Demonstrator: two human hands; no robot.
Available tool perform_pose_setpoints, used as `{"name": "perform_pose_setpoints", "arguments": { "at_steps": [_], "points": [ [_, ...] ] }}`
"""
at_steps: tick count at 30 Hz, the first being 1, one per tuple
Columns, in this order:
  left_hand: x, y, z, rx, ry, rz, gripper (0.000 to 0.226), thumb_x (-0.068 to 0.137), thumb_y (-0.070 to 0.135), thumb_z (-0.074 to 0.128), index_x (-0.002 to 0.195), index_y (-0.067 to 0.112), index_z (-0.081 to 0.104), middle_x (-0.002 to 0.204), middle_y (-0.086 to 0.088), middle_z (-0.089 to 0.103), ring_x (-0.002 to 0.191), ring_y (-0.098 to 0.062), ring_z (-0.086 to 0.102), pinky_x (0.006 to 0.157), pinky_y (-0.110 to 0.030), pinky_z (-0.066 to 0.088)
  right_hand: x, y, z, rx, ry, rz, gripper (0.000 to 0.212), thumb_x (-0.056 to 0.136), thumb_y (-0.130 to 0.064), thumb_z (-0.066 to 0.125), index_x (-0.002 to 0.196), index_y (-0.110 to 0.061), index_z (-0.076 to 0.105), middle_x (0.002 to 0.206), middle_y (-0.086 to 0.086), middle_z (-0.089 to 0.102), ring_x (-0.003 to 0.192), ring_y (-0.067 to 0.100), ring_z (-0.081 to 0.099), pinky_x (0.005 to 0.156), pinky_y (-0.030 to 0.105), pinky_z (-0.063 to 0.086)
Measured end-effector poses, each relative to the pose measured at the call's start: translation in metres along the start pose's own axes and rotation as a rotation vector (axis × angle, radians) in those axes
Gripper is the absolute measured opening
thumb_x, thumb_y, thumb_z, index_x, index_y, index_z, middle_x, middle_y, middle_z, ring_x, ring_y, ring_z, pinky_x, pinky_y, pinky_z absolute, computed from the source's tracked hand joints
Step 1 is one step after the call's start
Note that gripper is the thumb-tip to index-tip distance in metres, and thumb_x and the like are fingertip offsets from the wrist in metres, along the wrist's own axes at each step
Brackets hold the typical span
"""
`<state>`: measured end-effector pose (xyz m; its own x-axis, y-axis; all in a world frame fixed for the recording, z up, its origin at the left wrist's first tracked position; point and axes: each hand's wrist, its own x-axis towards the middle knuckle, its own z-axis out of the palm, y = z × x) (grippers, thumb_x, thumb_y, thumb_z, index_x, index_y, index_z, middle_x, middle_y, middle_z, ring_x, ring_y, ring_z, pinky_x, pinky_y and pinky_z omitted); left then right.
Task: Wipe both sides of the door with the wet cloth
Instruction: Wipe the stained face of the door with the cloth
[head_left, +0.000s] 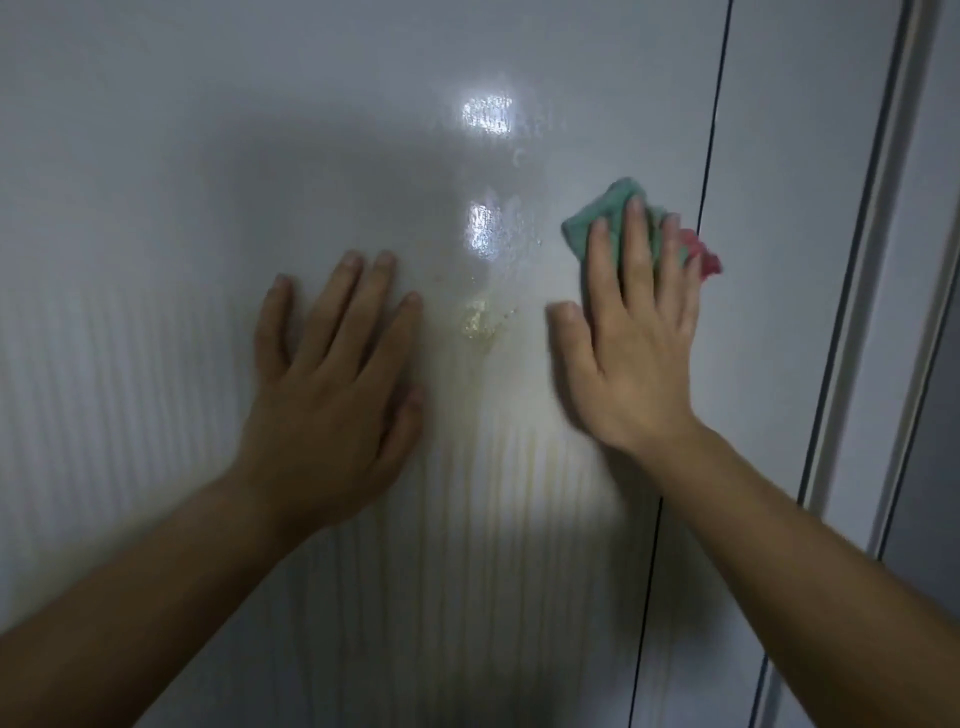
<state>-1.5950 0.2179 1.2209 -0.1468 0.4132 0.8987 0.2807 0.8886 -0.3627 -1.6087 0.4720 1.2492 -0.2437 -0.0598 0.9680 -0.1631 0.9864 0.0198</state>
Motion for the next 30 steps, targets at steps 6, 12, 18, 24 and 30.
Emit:
{"name": "perform_pose_setpoints", "arguments": {
  "at_steps": [6, 12, 18, 24, 30],
  "points": [
    [-0.002, -0.008, 0.002, -0.002, -0.008, 0.037, 0.063, 0.097, 0.035, 0.038, 0.153, 0.005, 0.043, 0.167, -0.017, 0.026, 0.155, -0.034, 0.024, 0.118, -0.066, 0.020, -0.085, -0.032, 0.018, -0.041, -0.155, -0.447, 0.067, 0.102, -0.052, 0.046, 0.158, -0.021, 0.028, 0.168, 0.003, 0.015, 0.157, 0.034, 0.009, 0.124, 0.059, 0.012],
    [-0.004, -0.021, -0.008, -0.116, -0.009, 0.046, 0.064, 0.096, 0.032, 0.037, 0.152, 0.001, 0.042, 0.165, -0.017, 0.029, 0.155, -0.031, 0.026, 0.121, -0.058, 0.024, 0.015, -0.023, 0.000, -0.016, -0.024, -0.058, 0.070, 0.105, -0.051, 0.026, 0.163, -0.017, 0.008, 0.171, 0.009, -0.002, 0.157, 0.033, -0.007, 0.126, 0.055, -0.003],
    [-0.027, -0.051, -0.016, 0.036, 0.024, -0.109, 0.067, 0.094, 0.036, 0.042, 0.150, 0.000, 0.044, 0.164, -0.024, 0.028, 0.153, -0.041, 0.024, 0.119, -0.067, 0.016, -0.062, -0.054, 0.016, -0.059, -0.145, -0.549, 0.066, 0.103, -0.053, 0.042, 0.158, -0.020, 0.029, 0.168, 0.004, 0.016, 0.157, 0.034, 0.009, 0.125, 0.057, 0.009],
    [-0.035, -0.069, -0.010, 0.090, -0.037, -0.127, 0.066, 0.097, 0.039, 0.040, 0.156, 0.008, 0.038, 0.168, -0.019, 0.022, 0.156, -0.039, 0.018, 0.117, -0.067, 0.015, 0.024, -0.068, 0.006, -0.048, -0.024, -0.179, 0.070, 0.105, -0.053, 0.029, 0.163, -0.016, 0.014, 0.171, 0.009, 0.003, 0.157, 0.034, -0.005, 0.126, 0.054, -0.002],
    [-0.039, -0.078, -0.015, 0.035, -0.003, -0.089, 0.062, 0.101, 0.039, 0.035, 0.154, 0.009, 0.041, 0.168, -0.015, 0.024, 0.156, -0.033, 0.021, 0.118, -0.064, 0.020, -0.071, -0.095, 0.027, -0.052, -0.154, -0.605, 0.067, 0.101, -0.054, 0.046, 0.158, -0.022, 0.032, 0.167, 0.002, 0.016, 0.156, 0.034, 0.012, 0.125, 0.058, 0.012]
  ]
}}
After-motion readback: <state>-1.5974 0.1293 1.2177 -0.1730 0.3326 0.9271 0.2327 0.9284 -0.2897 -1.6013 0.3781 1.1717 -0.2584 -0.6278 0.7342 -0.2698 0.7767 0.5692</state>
